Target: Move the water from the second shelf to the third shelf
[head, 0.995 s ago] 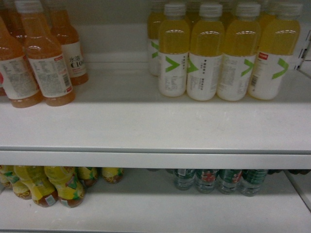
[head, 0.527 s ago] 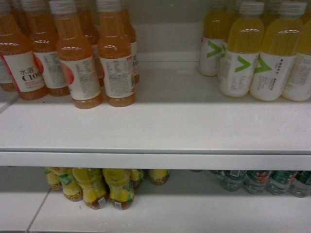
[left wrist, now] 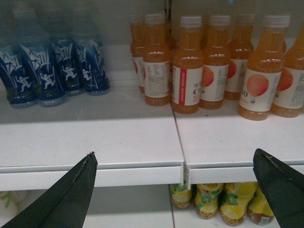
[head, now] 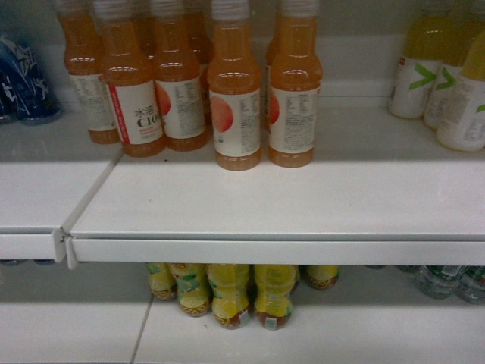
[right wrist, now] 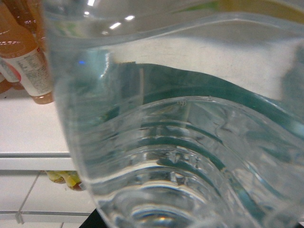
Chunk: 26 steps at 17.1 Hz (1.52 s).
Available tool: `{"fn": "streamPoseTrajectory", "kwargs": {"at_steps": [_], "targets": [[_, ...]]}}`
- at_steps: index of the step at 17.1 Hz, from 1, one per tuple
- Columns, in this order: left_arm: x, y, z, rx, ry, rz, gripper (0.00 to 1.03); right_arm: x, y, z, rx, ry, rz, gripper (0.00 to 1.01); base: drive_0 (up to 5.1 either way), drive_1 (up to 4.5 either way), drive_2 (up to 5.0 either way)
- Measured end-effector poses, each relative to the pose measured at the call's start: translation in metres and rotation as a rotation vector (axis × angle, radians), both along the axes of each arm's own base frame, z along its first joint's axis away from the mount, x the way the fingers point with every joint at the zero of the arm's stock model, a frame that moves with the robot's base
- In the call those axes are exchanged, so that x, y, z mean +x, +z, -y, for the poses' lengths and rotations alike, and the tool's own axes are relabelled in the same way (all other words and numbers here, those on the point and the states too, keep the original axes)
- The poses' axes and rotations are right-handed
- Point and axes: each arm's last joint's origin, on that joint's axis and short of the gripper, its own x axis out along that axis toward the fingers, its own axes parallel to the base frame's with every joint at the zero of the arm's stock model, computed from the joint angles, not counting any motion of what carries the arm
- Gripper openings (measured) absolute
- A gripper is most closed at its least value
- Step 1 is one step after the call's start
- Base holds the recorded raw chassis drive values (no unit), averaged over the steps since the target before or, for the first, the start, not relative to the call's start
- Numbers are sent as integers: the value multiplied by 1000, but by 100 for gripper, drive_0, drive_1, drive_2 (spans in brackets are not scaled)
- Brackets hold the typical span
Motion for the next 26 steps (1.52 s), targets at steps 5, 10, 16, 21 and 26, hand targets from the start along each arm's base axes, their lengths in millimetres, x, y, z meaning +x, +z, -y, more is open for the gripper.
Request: {"fn": "streamPoseTrajectory", "kwargs": {"at_steps": [5,10,16,21,26], "targets": [[0,0,0,0,1,-2,98,0,0,0,0,0,2,39,-480,244,244],[0,0,0,0,1,-1,98,0,0,0,0,0,0,39,-490,244,244],[0,0,0,0,1,0,98,0,0,0,1,2,1,39,-499,238,238],[0,0,0,0,1,0,98,0,0,0,0,0,-1,39,-501,240,240],[0,0,0,0,1,0,98,0,0,0,0,1,-1,39,-505,236,236]]}}
